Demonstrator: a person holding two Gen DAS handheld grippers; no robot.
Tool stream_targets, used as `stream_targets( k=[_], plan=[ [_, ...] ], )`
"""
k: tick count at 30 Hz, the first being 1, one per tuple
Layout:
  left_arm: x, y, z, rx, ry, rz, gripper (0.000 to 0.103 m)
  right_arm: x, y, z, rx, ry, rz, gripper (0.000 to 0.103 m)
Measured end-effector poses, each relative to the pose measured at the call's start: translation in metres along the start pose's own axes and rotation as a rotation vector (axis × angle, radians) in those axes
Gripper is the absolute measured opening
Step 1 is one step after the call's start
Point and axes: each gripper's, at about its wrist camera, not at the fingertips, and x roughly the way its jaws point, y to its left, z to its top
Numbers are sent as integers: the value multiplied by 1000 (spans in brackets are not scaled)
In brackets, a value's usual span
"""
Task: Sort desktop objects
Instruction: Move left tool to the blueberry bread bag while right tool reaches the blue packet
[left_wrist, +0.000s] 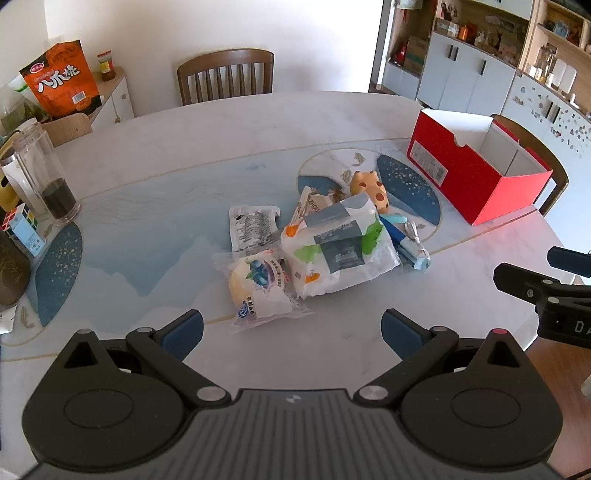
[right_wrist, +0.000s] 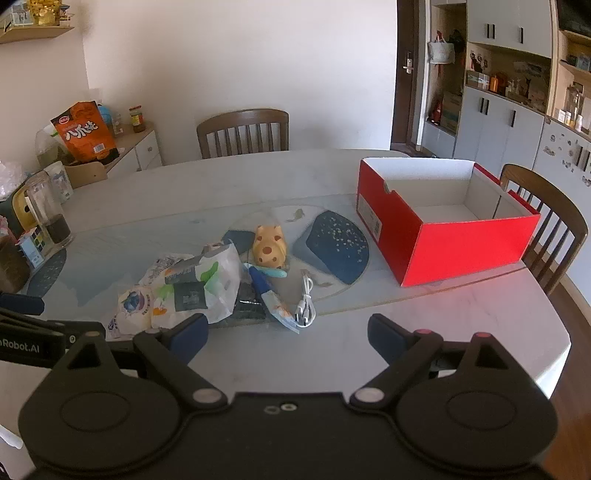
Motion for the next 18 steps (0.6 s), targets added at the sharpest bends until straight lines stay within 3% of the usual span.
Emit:
stream_targets(
  k=[8,18],
  plan=[
    [0,-11,2,-13,-37,46,103,3,-11,4,-35,-17,40,93],
    [5,-25,-3,-63,-85,121,102,7,-33,5,-120,-46,150,89]
  ],
)
